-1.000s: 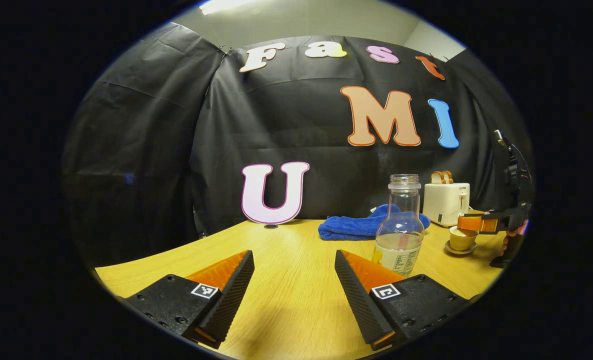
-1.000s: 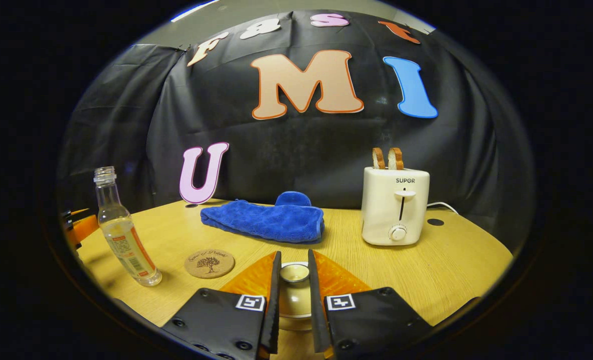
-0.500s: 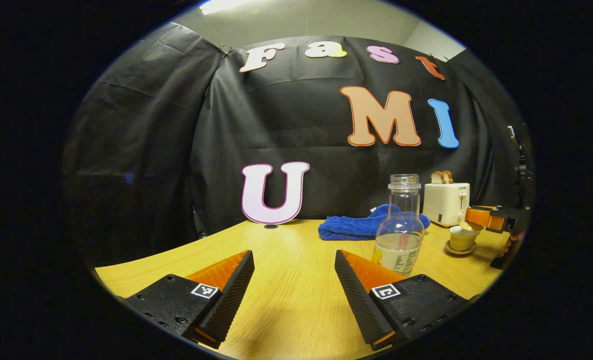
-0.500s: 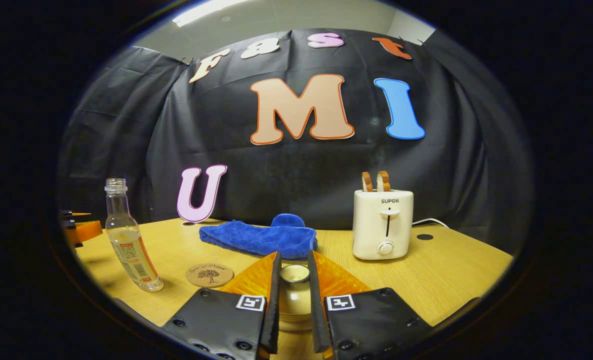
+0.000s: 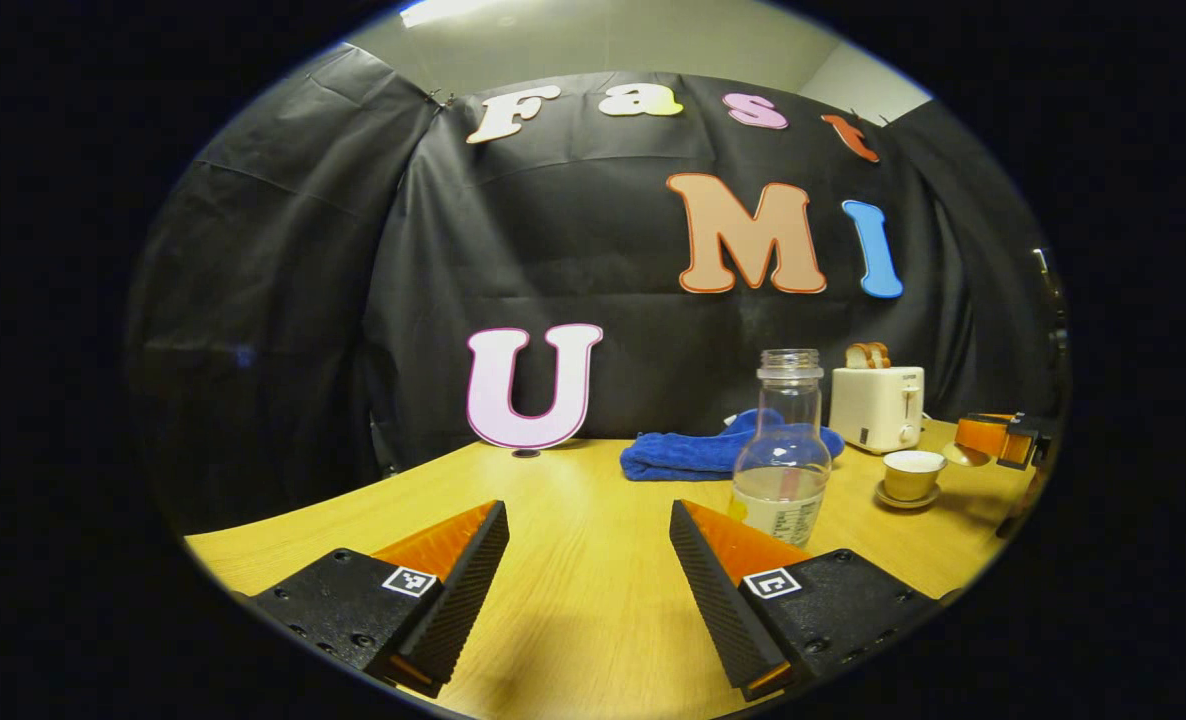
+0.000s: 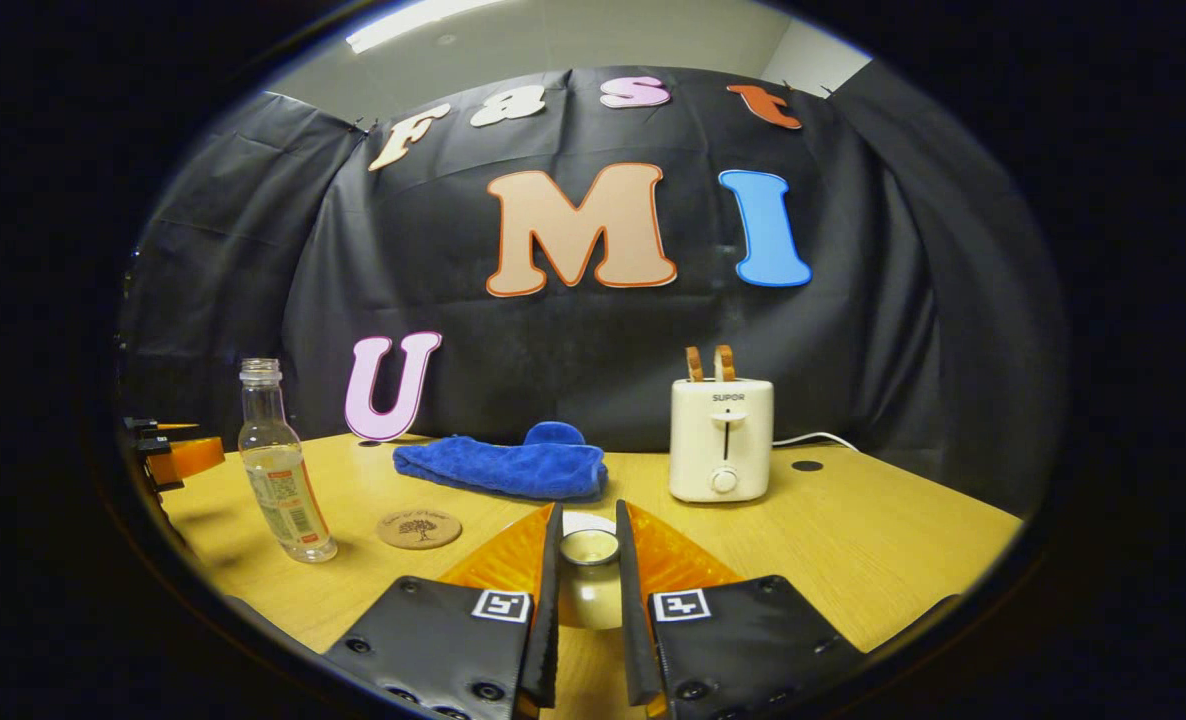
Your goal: Open the teacup lid with one hand, grasp the water bottle and pour water into the teacup with the other hand; after pouring, place the water bottle on the coaster and then close the teacup lid.
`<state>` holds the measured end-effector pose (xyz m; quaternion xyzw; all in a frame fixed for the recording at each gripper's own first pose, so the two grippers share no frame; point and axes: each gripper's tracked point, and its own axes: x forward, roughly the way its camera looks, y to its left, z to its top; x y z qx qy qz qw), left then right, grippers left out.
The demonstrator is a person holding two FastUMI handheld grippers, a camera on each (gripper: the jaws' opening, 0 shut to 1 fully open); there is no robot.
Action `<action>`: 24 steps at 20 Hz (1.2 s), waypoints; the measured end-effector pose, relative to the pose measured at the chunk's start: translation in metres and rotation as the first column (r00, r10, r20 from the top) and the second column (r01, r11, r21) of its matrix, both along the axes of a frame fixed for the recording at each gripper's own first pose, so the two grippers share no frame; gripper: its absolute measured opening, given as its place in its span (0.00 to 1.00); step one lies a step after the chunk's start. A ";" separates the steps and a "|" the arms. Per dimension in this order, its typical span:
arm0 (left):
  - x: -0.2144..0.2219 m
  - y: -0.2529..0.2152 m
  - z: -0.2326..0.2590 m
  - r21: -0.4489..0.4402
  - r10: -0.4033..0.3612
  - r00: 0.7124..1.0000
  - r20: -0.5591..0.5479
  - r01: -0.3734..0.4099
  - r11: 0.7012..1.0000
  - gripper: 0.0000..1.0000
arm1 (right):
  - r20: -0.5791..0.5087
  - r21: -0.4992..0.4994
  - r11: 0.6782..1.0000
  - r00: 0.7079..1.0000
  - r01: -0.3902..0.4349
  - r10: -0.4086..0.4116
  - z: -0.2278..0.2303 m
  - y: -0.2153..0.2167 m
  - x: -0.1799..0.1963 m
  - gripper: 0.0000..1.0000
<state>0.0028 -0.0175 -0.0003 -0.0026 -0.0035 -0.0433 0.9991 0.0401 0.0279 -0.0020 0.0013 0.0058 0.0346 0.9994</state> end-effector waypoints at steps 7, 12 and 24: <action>-0.009 -0.056 0.001 -0.004 -0.286 0.958 0.006 0.286 0.958 0.95 | 0.005 -0.002 0.998 0.998 0.063 -0.063 0.002 -0.025 -0.019 0.29; -0.011 -0.071 0.001 -0.007 -0.369 0.930 0.006 0.369 0.930 0.95 | 0.006 -0.003 0.997 0.997 0.071 -0.071 0.002 -0.028 -0.021 0.29; 0.018 -0.104 -0.009 -0.011 -0.394 0.918 -0.057 0.394 0.919 0.95 | 0.011 -0.004 0.993 0.993 0.117 -0.117 0.003 -0.044 -0.035 0.29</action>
